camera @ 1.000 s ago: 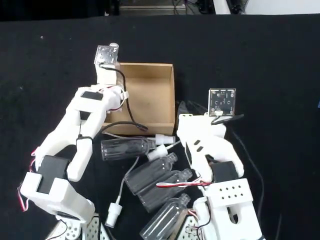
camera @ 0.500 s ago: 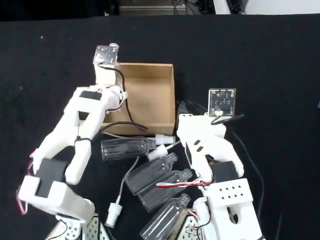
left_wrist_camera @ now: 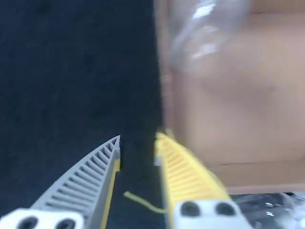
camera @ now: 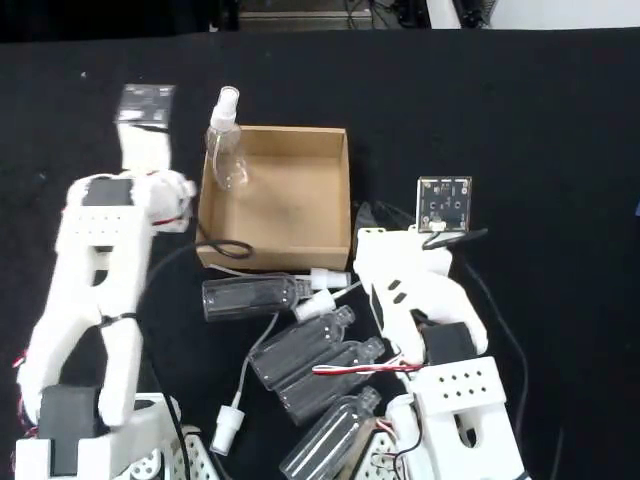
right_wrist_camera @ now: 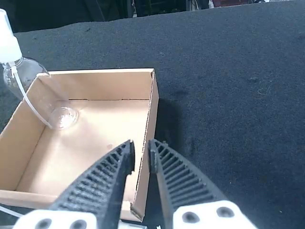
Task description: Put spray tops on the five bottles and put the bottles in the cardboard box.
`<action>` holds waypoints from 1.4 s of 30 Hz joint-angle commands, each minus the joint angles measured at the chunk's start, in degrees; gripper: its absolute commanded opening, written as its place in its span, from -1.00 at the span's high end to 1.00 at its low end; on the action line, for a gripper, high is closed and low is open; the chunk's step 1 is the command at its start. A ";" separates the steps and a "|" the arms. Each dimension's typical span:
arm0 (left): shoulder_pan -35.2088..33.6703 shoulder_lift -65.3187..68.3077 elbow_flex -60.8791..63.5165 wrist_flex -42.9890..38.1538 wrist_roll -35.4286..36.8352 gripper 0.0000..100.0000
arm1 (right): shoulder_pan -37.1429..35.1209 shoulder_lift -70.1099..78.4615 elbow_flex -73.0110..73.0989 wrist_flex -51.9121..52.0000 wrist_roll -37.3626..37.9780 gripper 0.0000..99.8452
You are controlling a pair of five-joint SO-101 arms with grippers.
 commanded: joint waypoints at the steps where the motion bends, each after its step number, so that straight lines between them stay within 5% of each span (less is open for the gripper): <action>1: -4.09 -2.20 -1.89 0.00 -0.70 0.72 | 1.41 -2.07 -1.10 -2.29 0.53 0.89; 15: 1.63 -0.09 14.90 -17.23 -0.26 0.75 | 1.49 -2.15 -1.10 -2.11 0.53 0.89; 33: 5.23 -0.09 18.07 -16.53 2.90 0.75 | 1.49 -2.15 -1.10 -1.93 0.53 0.89; 42: 0.13 -0.18 14.20 -9.76 2.37 0.74 | 1.49 -2.07 -1.10 -1.85 0.53 0.89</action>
